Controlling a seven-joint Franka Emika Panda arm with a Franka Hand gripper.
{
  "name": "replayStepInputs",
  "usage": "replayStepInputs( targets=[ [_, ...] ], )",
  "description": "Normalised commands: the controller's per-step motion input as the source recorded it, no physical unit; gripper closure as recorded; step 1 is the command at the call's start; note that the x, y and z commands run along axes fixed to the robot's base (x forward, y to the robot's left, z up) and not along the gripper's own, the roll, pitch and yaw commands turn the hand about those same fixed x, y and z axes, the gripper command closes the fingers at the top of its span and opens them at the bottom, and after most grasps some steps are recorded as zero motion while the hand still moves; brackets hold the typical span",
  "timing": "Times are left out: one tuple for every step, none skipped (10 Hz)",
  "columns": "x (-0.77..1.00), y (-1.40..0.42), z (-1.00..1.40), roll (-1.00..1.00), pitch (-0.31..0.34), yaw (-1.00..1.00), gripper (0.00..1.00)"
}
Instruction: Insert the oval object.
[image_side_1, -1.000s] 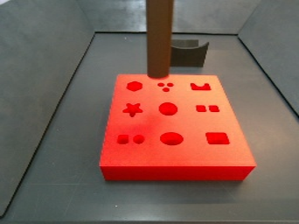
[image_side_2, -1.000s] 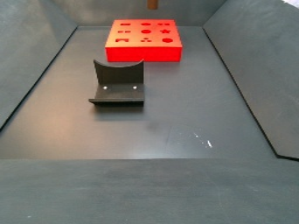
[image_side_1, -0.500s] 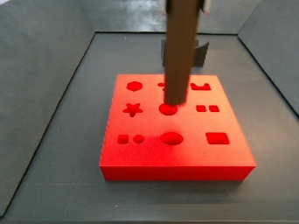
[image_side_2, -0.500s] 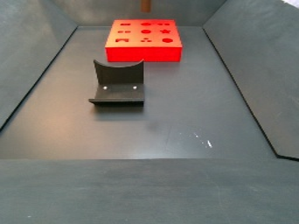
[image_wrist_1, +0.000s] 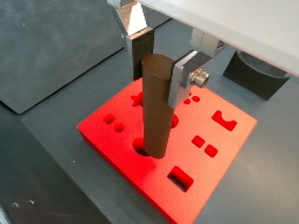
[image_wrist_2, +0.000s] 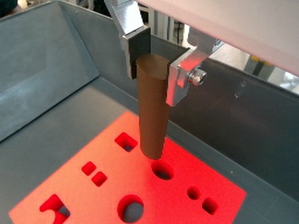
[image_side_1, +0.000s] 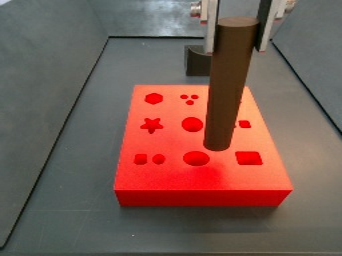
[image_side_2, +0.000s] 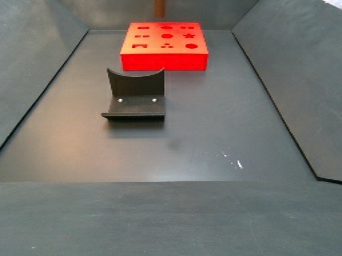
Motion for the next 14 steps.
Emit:
replayStepInputs(
  targets=[
    [-0.21, 0.00, -0.29, 0.06, 0.000, -0.06, 1.00],
    [-0.20, 0.00, -0.29, 0.06, 0.000, -0.08, 1.00],
    [0.00, -0.05, -0.19, 0.02, 0.000, -0.01, 1.00],
    [0.03, -0.09, -0.17, 0.00, 0.000, 0.00, 1.00],
    [0.07, -0.09, -0.16, 0.02, 0.000, -0.03, 1.00],
    [0.08, -0.10, -0.15, 0.09, 0.000, -0.10, 1.00],
    [0.11, -0.09, -0.15, 0.11, 0.016, -0.11, 1.00],
    [0.07, -0.01, -0.17, 0.14, 0.033, -0.11, 1.00],
    [0.00, 0.00, -0.18, 0.15, 0.039, -0.11, 1.00],
    [-0.06, 0.00, -0.16, 0.14, 0.020, -0.08, 1.00],
    [-0.18, 0.00, -0.11, 0.07, 0.004, -0.11, 1.00],
    [-0.21, 0.00, -0.09, 0.03, 0.000, -0.12, 1.00],
    [-0.28, 0.07, -0.03, 0.00, 0.000, -0.09, 1.00],
    [-0.06, 0.00, -0.17, 0.06, 0.000, -0.03, 1.00]
  ],
)
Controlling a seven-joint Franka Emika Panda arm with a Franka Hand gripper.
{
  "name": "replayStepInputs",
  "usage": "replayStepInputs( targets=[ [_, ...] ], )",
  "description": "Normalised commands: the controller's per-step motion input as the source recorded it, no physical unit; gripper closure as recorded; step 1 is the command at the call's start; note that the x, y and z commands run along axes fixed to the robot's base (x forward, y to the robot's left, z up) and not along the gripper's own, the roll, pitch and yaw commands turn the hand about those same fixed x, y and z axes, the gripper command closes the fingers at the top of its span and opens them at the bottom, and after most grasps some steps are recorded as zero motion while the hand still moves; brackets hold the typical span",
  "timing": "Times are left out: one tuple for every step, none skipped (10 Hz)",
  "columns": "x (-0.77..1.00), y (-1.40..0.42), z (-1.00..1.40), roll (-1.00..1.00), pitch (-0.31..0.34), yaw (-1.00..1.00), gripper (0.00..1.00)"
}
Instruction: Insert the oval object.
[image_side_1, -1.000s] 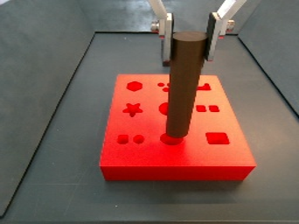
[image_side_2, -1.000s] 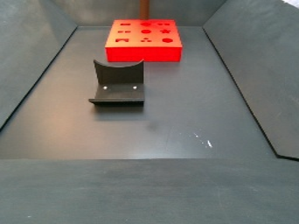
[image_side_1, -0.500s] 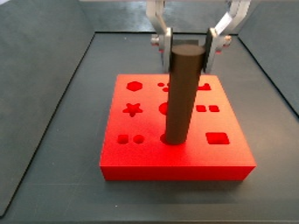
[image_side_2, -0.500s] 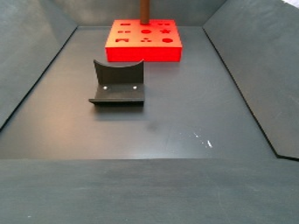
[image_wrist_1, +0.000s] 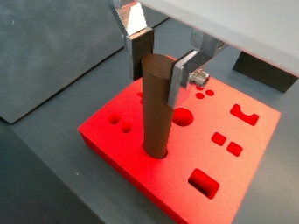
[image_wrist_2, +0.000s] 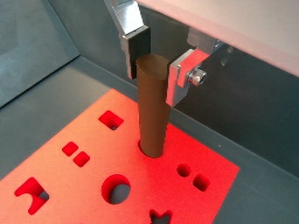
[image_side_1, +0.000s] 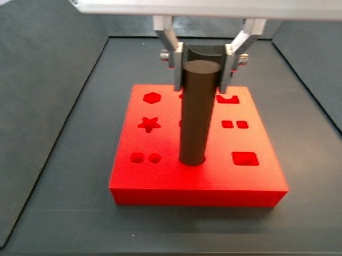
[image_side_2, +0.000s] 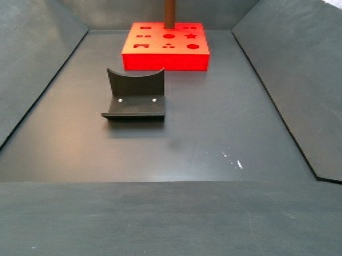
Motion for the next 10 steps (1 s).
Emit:
replayStepInputs(
  targets=[
    [0.00, 0.00, -0.16, 0.05, 0.000, 0.00, 1.00],
    [0.00, 0.00, -0.19, 0.06, 0.000, 0.00, 1.00],
    [0.21, -0.05, -0.49, 0.03, -0.026, -0.09, 1.00],
    [0.24, -0.04, -0.53, 0.01, -0.050, -0.14, 1.00],
    [0.26, -0.06, -0.49, 0.02, -0.044, -0.17, 1.00],
    [0.36, -0.09, -0.51, 0.03, -0.020, -0.22, 1.00],
    [0.32, -0.08, -0.50, 0.04, -0.010, -0.22, 1.00],
    [0.27, -0.06, -0.49, 0.05, -0.006, -0.20, 1.00],
    [0.19, -0.02, -0.32, 0.03, 0.000, -0.15, 1.00],
    [0.00, 0.00, 0.00, 0.00, 0.000, 0.00, 1.00]
  ],
)
